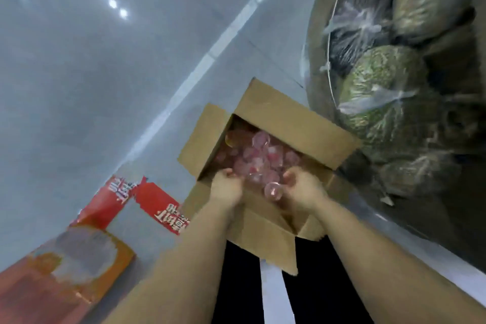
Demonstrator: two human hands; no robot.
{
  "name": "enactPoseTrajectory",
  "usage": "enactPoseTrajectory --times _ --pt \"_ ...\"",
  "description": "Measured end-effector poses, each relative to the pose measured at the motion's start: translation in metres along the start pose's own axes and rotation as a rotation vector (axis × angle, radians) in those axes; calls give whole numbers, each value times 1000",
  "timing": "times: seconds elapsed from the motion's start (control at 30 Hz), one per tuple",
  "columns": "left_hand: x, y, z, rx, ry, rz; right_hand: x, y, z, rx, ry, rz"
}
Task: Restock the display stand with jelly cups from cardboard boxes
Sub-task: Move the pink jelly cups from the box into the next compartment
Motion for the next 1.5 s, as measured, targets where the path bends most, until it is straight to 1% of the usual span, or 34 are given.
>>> enactPoseTrajectory --times 0.07,0.17,0.27,0.37,0.43,0.5,0.6,0.67,0.8,0.87,0.9,0.97,1.0,1.07,1.13,1.2,1.23,1.27,1.3,1.33,1.4,1.5 --pt "7 -32 51 17 44 -72 1 -18 43 -59 66 -38" --pt "10 -59 110 -51 19 -20 7 -45 87 -144 239 -192" --pt "14 -80 139 -106 -53 5 17 -71 111 -182 396 -295" --pt "18 -87 148 -270 -109 60 27 -87 126 -311 391 -385" --pt "19 -89 153 -320 -98 132 27 -90 131 -405 328 -460" --pt "22 -88 154 -351 -78 158 24 -91 130 -451 288 -515" --pt "23 -83 152 -424 -134 226 25 -95 126 -471 339 -544" --pt "18 -83 155 -403 -214 335 27 -98 125 -469 409 -503" --pt "-1 -91 169 -254 -437 597 28 -90 132 -463 521 -503" --pt "-3 -93 172 -170 -471 716 29 -90 134 -446 531 -545" --pt "-4 -92 171 -149 -472 742 33 -89 134 -463 535 -588" --pt "-7 -86 166 -154 -472 723 40 -88 134 -534 562 -704" --pt "-8 -82 161 -161 -471 692 46 -87 131 -579 573 -783" --pt "-9 -74 149 -151 -435 594 62 -85 126 -611 593 -882" --pt "-8 -66 135 -130 -382 473 72 -88 126 -590 665 -925" --pt "-7 -55 114 -124 -388 374 77 -85 127 -533 724 -951" --pt "-6 -48 102 -117 -404 319 77 -85 129 -506 762 -952" --pt "-4 -42 89 -98 -424 265 75 -89 132 -445 814 -936" --pt "-4 -35 75 -73 -454 214 72 -93 131 -341 862 -894" --pt "-6 -28 59 -47 -492 173 71 -88 127 -303 859 -812" --pt "-12 -13 25 1 -572 114 69 -71 109 -275 794 -611" --pt "-32 20 -29 30 -626 15 61 -31 42 -191 567 -85"
Point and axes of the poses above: each hand's wrist, its own z-axis towards the middle knuckle, its own y-axis out of the back of the hand, x = y × z, the point moved 7 cm from there along z, towards the middle knuckle, and after that the axes turned 11 degrees about -x, right-handed, at the moved point
